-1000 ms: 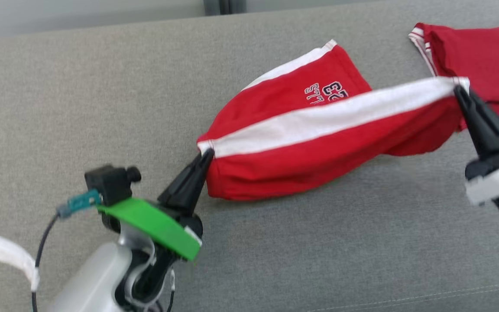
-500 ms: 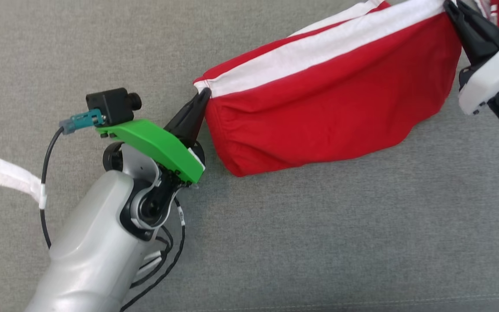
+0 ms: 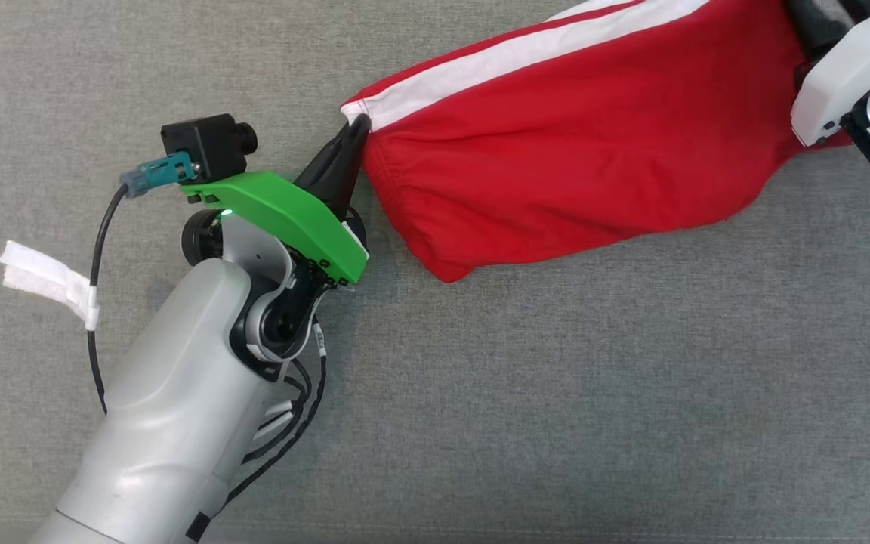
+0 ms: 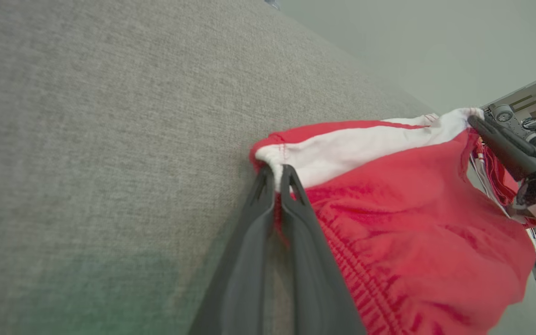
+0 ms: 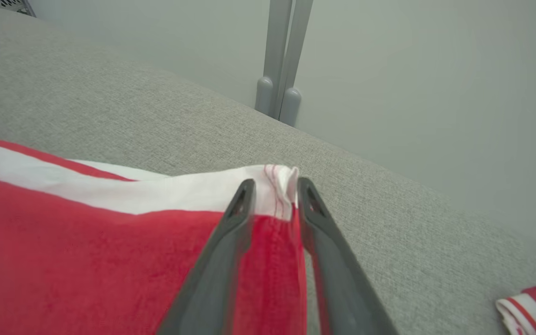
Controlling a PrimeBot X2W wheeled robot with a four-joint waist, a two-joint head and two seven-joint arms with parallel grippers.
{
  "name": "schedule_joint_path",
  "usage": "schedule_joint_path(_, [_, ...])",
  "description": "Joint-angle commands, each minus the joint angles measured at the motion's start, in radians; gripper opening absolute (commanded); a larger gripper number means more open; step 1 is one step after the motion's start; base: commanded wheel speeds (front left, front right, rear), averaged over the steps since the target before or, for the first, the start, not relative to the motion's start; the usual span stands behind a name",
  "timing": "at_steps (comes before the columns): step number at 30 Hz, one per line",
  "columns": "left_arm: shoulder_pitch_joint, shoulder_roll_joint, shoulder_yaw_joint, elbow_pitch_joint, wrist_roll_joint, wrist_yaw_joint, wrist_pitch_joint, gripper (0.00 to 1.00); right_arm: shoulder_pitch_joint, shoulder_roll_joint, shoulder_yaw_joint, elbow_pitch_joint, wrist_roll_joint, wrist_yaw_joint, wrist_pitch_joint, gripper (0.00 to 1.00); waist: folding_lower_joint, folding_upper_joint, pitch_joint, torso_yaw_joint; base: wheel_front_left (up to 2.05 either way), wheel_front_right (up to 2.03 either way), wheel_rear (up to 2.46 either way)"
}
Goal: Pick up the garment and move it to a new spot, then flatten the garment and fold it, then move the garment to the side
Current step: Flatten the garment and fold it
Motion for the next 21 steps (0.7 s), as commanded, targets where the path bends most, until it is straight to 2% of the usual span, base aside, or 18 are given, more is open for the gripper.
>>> schedule_joint_path(1, [-0.018,0.003,0.006,0.006,0.007,-0.009,-0.021,1.0,-0.015,0.0,0.012,0.015,0.008,-0.002,-0.013,1.0,0.0,0.0,-0.006,0.003,0.0,0.0,0.0])
schedule_joint_path(5, [-0.005,0.015,-0.003,0.01,0.043,-0.026,-0.072,1.0,-0.007,0.006,0.028,0.028,0.015,-0.002,-0.026,1.0,0.0,0.0,-0.034,-0.005,0.0,0.0,0.0])
schedule_joint_path(8, [0.023,0.036,-0.011,0.002,0.104,-0.006,-0.152,1.0,0.027,0.012,-0.034,-0.015,-0.007,-0.002,-0.025,1.0,0.0,0.0,-0.069,-0.022,0.0,0.0,0.0])
schedule_joint_path(13, [0.114,0.069,-0.027,-0.027,0.234,0.081,-0.269,1.0,0.17,0.04,-0.189,-0.113,-0.076,-0.002,-0.025,1.0,0.0,0.0,-0.152,-0.063,0.0,0.0,0.0])
schedule_joint_path(18, [0.248,0.074,0.0,-0.085,0.316,0.164,-0.292,1.0,0.35,0.084,-0.331,-0.198,-0.151,-0.002,-0.026,1.0,0.0,0.0,-0.229,-0.094,0.0,0.0,0.0])
schedule_joint_path(21, [0.343,0.055,0.067,-0.165,0.391,0.203,-0.292,1.0,0.46,0.115,-0.411,-0.242,-0.192,-0.002,-0.026,1.0,0.0,0.0,-0.275,-0.103,0.0,0.0,0.0])
